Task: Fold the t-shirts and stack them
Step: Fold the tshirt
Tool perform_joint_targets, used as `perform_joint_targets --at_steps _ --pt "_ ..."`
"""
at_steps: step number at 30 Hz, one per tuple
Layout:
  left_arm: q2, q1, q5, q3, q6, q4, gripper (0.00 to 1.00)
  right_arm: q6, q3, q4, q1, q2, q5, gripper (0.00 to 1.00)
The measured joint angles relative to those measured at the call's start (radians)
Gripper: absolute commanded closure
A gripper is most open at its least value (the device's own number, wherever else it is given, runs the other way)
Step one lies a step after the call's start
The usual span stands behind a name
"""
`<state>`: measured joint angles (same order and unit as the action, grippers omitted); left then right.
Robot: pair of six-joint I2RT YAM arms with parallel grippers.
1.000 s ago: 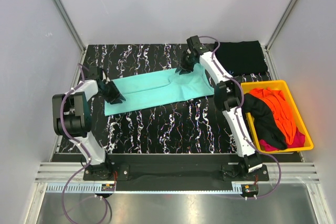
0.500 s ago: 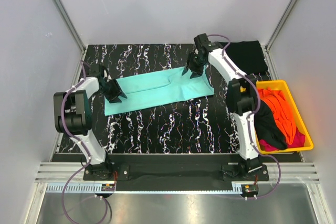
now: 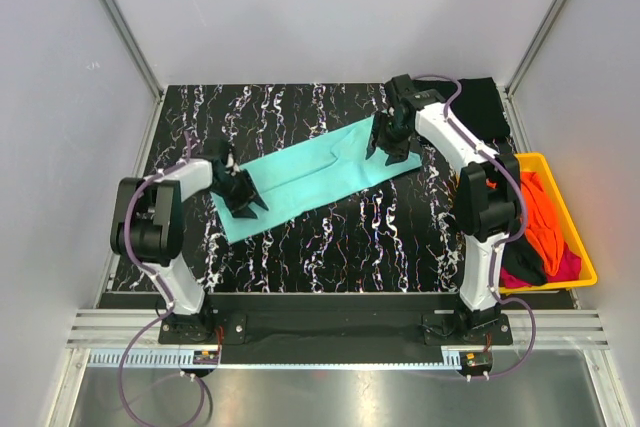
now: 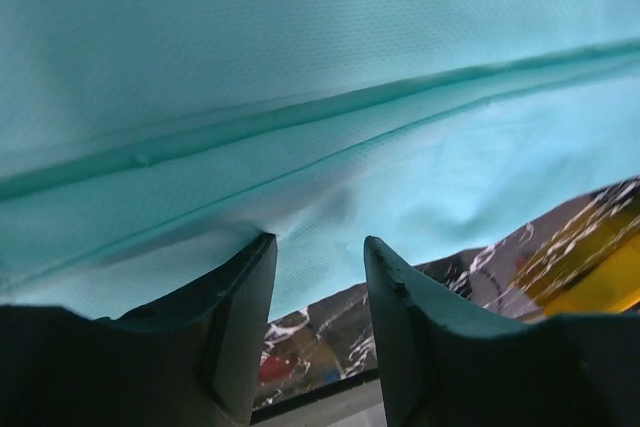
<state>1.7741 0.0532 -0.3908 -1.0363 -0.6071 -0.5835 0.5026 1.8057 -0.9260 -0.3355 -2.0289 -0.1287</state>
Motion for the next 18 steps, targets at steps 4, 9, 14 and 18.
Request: perform_joint_targets --at_steps 4,9,14,18 --pt "-0.092 0.111 -0.01 0.114 -0.034 0.01 0.51 0.002 -0.016 0.001 0.0 -0.001 0.032 0.36" --pt "-0.228 0.292 -0.067 0.29 -0.1 0.041 0.49 0.008 0.029 0.01 0.0 -0.047 0.061 0.33" --pt "-0.251 0.521 -0.14 0.326 -0.131 0.077 0.45 0.029 0.079 0.045 -0.003 -0.15 0.078 0.33" --pt "-0.299 0.647 -0.169 0.291 -0.126 0.085 0.36 0.04 0.079 0.051 -0.014 -0.195 0.093 0.32"
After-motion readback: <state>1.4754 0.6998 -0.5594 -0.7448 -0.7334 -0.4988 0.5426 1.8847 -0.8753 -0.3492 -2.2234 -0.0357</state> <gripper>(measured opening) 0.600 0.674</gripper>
